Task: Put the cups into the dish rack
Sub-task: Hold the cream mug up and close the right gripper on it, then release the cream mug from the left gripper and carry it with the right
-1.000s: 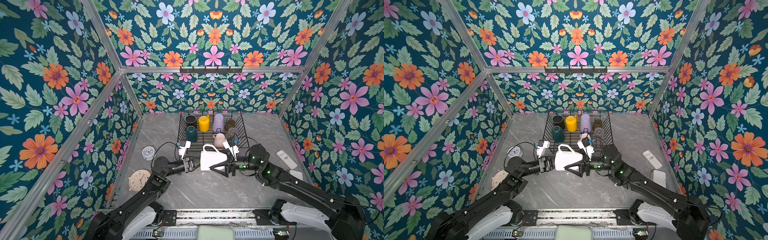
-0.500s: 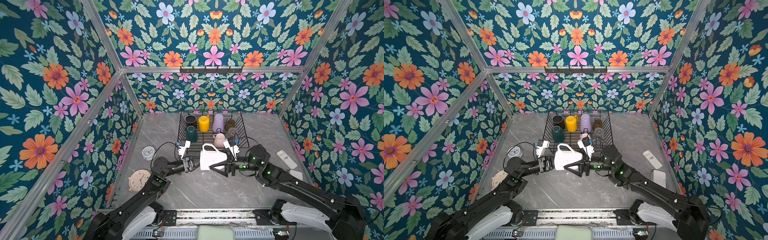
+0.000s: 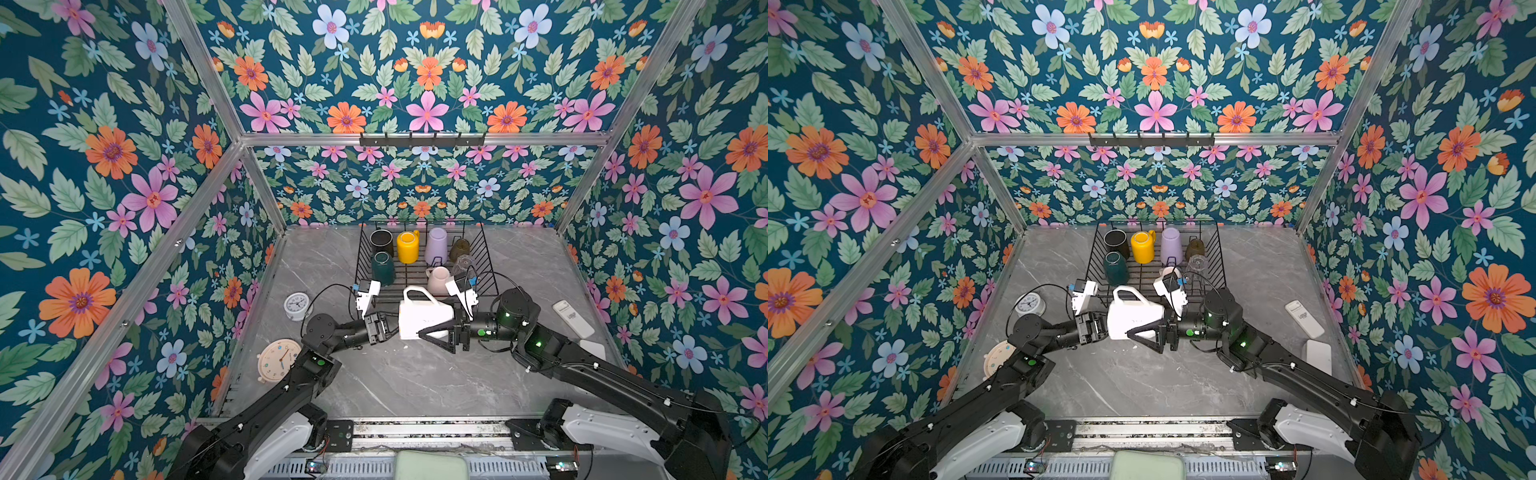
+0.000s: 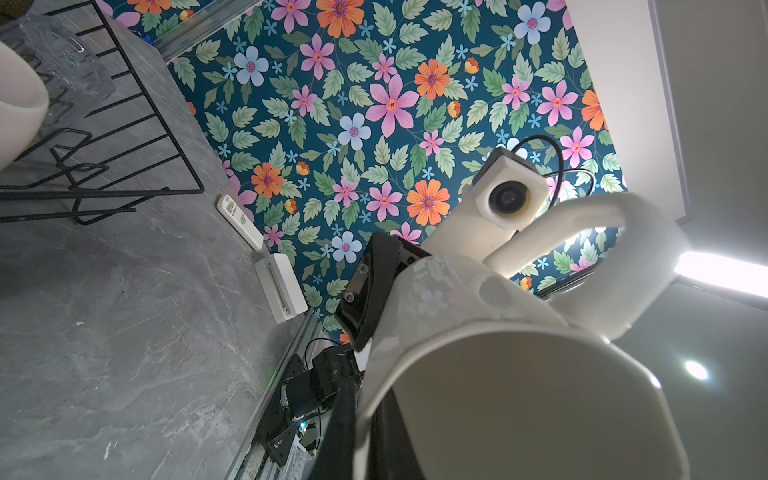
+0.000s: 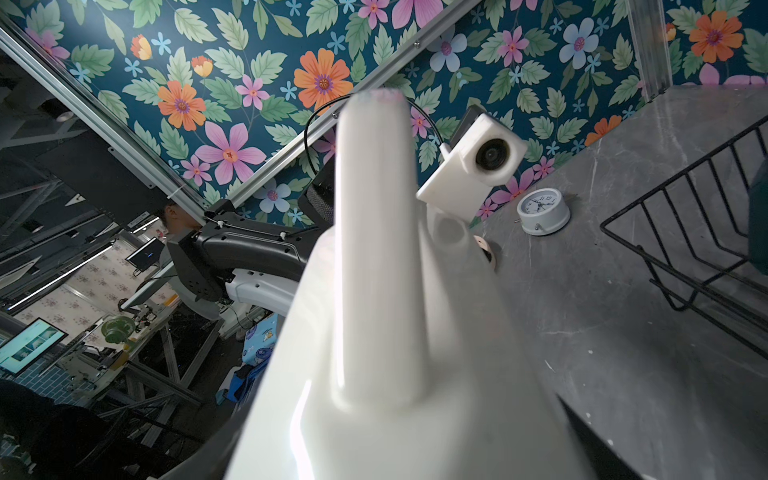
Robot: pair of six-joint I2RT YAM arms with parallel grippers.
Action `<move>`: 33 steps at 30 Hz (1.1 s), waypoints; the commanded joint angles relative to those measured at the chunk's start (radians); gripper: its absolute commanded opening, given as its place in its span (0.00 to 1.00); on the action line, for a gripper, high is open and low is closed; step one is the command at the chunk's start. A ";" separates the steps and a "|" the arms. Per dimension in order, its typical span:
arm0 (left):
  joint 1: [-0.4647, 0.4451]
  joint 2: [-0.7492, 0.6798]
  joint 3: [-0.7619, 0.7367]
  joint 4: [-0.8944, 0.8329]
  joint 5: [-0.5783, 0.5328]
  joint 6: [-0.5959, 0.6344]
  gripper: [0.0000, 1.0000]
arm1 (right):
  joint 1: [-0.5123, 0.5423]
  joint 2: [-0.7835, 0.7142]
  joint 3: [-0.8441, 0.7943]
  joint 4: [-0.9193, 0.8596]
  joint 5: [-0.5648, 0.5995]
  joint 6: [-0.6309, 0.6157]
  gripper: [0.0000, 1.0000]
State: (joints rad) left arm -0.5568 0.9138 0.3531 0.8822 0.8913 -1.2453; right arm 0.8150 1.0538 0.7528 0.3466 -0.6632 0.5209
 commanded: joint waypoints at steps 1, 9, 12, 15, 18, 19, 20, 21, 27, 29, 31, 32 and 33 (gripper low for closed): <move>-0.003 -0.003 0.009 0.004 0.013 0.062 0.00 | 0.002 -0.018 0.027 -0.012 0.046 -0.029 0.33; -0.003 -0.013 0.027 -0.070 -0.003 0.099 0.13 | 0.002 -0.051 0.063 -0.113 0.066 -0.090 0.33; -0.002 -0.015 0.030 -0.079 -0.004 0.101 0.17 | 0.002 -0.058 0.068 -0.126 0.068 -0.096 0.33; -0.002 -0.019 0.033 -0.093 -0.009 0.107 0.24 | 0.003 -0.061 0.071 -0.129 0.068 -0.098 0.33; 0.000 -0.023 0.036 -0.108 -0.012 0.114 0.29 | 0.002 -0.063 0.072 -0.129 0.068 -0.097 0.32; 0.000 -0.023 0.036 -0.114 -0.012 0.117 0.32 | 0.002 -0.063 0.074 -0.131 0.068 -0.098 0.32; 0.000 -0.025 0.038 -0.123 -0.014 0.122 0.35 | 0.003 -0.063 0.077 -0.136 0.069 -0.100 0.33; 0.001 -0.030 0.042 -0.141 -0.020 0.132 0.41 | 0.003 -0.064 0.081 -0.144 0.071 -0.102 0.33; 0.012 -0.079 0.075 -0.336 -0.090 0.242 0.71 | 0.002 -0.072 0.130 -0.256 0.135 -0.123 0.32; 0.015 -0.104 0.097 -0.449 -0.141 0.304 0.78 | 0.003 -0.072 0.155 -0.318 0.174 -0.134 0.32; 0.017 -0.134 0.132 -0.592 -0.224 0.389 0.84 | 0.002 -0.065 0.188 -0.379 0.212 -0.145 0.32; 0.018 -0.152 0.153 -0.679 -0.284 0.432 0.87 | 0.003 -0.059 0.210 -0.422 0.237 -0.153 0.32; 0.018 -0.173 0.172 -0.752 -0.352 0.470 0.90 | 0.003 -0.049 0.233 -0.460 0.260 -0.159 0.31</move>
State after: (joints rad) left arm -0.5407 0.7742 0.4892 0.3676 0.7120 -0.9344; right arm 0.8162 0.9951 0.9451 -0.0540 -0.4850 0.3958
